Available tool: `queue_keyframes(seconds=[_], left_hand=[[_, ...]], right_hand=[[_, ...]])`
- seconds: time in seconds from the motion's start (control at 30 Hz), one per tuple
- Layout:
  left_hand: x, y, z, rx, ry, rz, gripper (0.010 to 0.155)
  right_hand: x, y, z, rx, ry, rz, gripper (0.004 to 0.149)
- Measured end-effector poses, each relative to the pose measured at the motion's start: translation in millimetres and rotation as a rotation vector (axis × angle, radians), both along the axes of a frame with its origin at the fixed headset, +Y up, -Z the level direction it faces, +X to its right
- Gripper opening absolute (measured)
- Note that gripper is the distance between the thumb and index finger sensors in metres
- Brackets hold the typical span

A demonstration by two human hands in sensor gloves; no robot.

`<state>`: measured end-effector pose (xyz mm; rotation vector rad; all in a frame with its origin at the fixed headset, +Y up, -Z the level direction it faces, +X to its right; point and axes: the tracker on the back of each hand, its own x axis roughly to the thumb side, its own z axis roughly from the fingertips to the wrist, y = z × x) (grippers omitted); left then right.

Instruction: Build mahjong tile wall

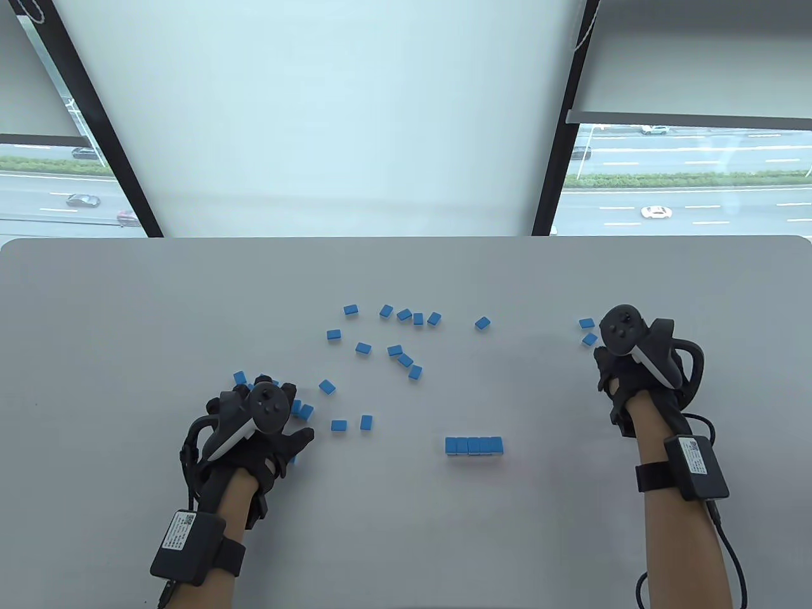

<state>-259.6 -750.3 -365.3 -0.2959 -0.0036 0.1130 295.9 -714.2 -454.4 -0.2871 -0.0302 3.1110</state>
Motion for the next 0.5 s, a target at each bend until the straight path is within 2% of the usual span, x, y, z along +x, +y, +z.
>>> queue_keyframes(seconds=[0.2,0.5], left_hand=[[0.0,-4.5,-0.7,-0.017,0.002,-0.006,0.085],[2.6,-6.3,-0.4,-0.02,-0.008,-0.009,0.085]], right_hand=[[4.0,-34.9,-4.9,-0.149,-0.01,0.072,0.064],[5.0,-40.8,-4.1,-0.144,-0.026,0.082,0.055]])
